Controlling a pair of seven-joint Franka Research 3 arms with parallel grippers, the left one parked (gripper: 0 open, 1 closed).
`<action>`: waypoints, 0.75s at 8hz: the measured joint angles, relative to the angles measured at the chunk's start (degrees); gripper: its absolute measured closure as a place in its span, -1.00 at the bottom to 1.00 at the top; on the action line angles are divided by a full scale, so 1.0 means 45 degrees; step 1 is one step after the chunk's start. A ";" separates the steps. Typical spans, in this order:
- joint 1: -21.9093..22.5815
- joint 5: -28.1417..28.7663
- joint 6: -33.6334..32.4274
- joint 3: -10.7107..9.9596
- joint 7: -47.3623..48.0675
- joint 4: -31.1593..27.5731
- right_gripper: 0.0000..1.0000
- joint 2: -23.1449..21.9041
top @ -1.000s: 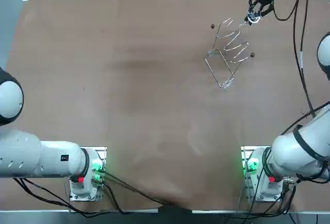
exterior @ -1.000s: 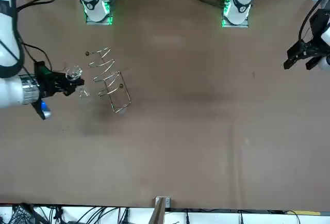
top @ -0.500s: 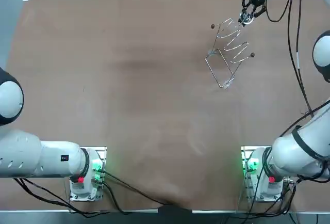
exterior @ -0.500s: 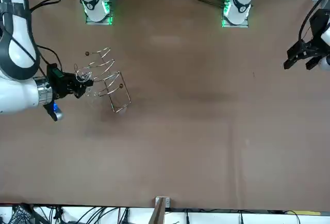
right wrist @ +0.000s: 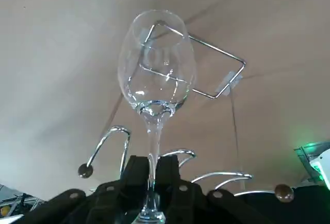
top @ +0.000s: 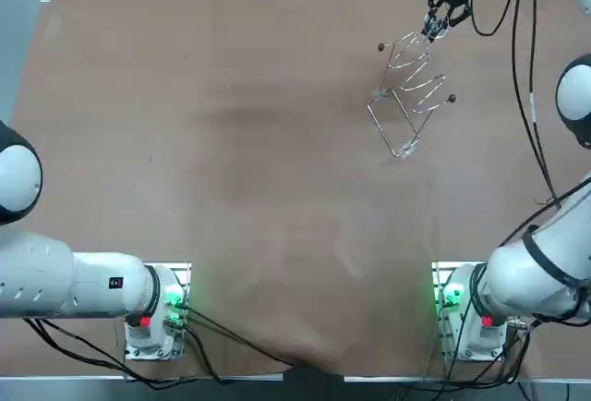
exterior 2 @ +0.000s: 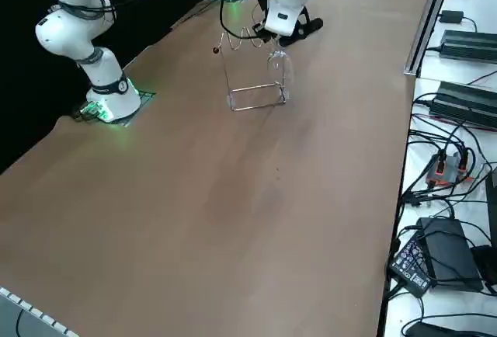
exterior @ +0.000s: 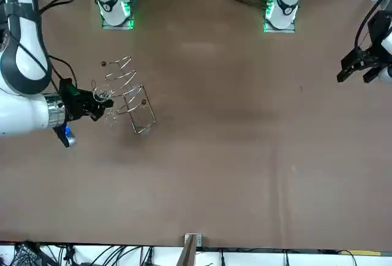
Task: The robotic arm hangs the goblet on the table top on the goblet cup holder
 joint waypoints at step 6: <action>0.0349 0.0212 0.0125 -0.0006 0.0843 0.0831 0.77 0.0654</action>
